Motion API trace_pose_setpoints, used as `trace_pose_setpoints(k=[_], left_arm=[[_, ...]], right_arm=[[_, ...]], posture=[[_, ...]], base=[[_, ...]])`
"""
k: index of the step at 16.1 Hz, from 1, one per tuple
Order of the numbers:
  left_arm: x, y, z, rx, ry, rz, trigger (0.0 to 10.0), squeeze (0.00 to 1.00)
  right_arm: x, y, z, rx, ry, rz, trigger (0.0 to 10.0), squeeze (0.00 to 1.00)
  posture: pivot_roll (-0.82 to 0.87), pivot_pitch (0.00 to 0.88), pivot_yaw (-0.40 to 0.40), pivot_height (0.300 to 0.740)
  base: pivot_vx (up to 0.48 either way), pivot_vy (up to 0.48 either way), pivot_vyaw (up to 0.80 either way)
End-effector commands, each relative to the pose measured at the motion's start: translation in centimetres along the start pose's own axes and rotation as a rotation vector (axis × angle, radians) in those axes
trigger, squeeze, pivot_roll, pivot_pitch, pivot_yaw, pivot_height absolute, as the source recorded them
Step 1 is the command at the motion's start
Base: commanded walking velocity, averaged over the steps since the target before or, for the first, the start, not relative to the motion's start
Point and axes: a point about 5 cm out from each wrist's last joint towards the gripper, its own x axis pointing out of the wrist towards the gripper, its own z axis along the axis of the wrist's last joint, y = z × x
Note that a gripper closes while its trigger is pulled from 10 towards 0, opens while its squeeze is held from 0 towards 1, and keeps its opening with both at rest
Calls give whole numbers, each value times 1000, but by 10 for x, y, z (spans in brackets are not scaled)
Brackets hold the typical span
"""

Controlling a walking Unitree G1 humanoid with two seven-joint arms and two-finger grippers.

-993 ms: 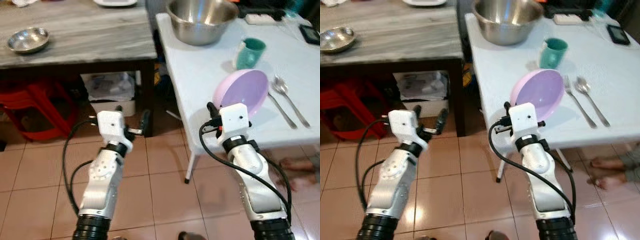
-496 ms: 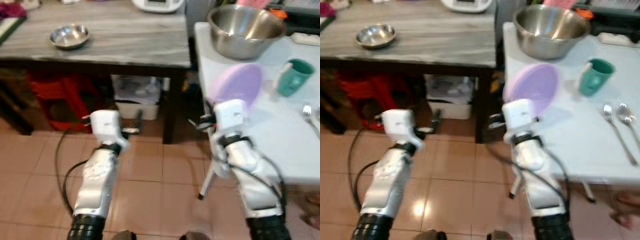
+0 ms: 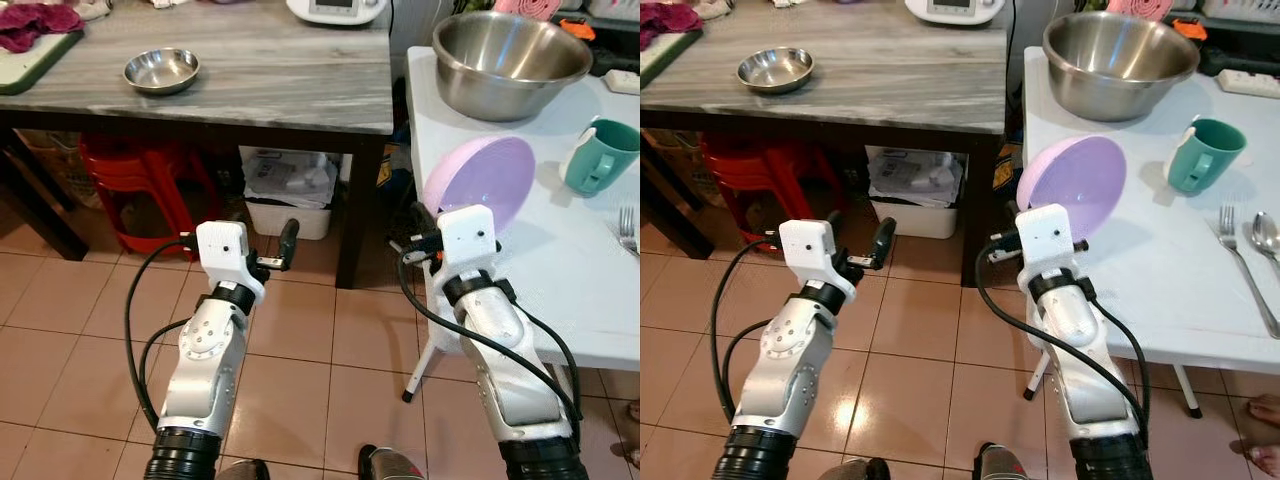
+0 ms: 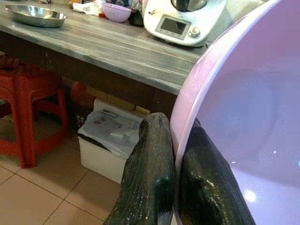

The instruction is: Setting the table

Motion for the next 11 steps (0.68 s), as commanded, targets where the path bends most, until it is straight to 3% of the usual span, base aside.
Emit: trace_pose_setpoints(k=[1,5,8,11], left_arm=[[-4,5,-1,18,7,10,10000,0],[-16,22,-4,54,34,51,10000,0],[-20,26,-6,64,45,62,10000,0],[-18,24,-6,65,44,56,10000,0]], right_arm=[[-3,-3,4,7,-22,-6,10000,0],[-17,-11,2,16,-24,-54,10000,0],[-26,-13,-3,15,-8,-59,10000,0],[-25,-14,-1,24,-12,-72,10000,0]], posture=[[-186,198,-6,740],[-183,202,1,740],[-184,204,4,740],[-183,203,7,740]], base=[[0,416,0],[0,435,0],[0,440,0],[0,441,0]])
